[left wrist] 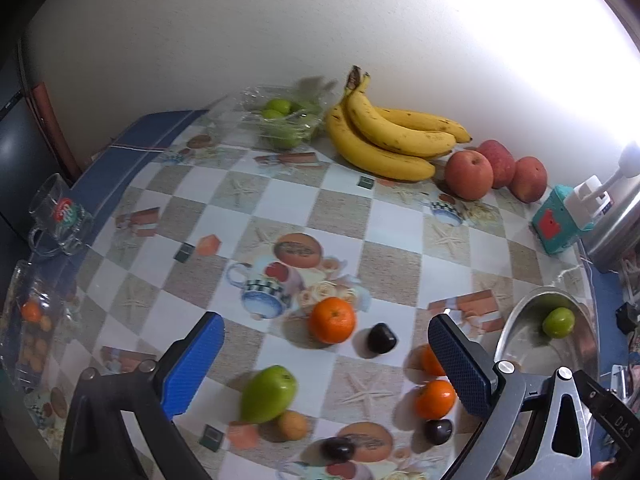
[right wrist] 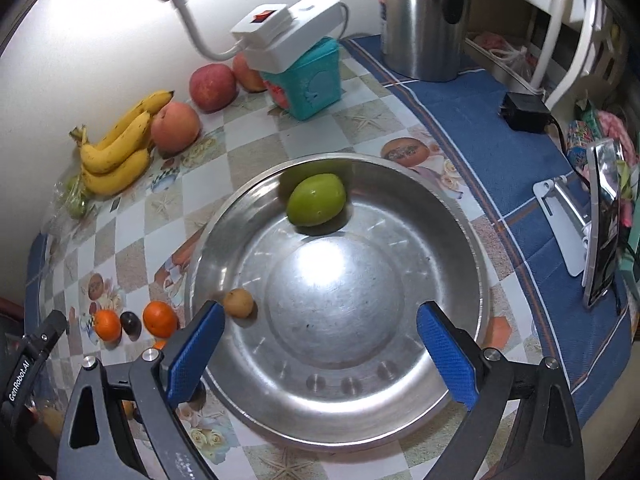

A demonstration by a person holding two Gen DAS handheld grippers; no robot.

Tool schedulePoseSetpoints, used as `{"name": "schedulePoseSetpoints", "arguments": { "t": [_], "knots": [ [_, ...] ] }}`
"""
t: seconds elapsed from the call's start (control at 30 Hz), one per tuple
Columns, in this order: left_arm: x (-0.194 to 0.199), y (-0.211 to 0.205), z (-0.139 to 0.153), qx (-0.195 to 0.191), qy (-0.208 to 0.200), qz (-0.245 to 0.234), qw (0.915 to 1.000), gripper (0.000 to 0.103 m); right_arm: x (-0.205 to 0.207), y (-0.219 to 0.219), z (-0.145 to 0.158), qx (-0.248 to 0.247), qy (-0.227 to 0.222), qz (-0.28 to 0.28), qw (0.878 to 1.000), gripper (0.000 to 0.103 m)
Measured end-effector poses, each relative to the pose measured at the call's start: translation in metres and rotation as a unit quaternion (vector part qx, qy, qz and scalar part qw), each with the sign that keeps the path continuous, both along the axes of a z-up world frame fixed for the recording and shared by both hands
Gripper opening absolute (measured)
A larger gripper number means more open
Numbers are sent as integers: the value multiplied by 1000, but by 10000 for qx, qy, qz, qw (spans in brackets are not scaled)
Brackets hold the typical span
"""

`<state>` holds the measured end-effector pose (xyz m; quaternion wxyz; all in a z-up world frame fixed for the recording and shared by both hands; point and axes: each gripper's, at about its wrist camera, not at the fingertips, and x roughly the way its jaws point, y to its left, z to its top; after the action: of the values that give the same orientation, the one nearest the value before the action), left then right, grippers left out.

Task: Organize fruits
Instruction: 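Withdraw both open tools from the steel bowl back over the table, then move the left tool to the green oval fruit while the right tool approaches a black cherry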

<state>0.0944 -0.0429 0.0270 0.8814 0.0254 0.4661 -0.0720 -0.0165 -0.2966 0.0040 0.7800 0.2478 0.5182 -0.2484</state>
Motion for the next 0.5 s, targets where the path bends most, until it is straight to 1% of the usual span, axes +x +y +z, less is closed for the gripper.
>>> {"name": "schedulePoseSetpoints", "arguments": {
  "t": [0.13, 0.33, 0.5],
  "knots": [
    [-1, 15, 4, 28, -25, 48, 10000, 103, 4, 12, 2, 36, -110, 147, 9998, 97],
    [-1, 40, 8, 12, 23, 205, 9998, 103, 16, 43, 8, -228, -71, 549, 9982, 97],
    [0, 63, 9, -1, 29, 423, 9991, 103, 27, 71, 9, -70, -150, 976, 9951, 97]
  ]
}}
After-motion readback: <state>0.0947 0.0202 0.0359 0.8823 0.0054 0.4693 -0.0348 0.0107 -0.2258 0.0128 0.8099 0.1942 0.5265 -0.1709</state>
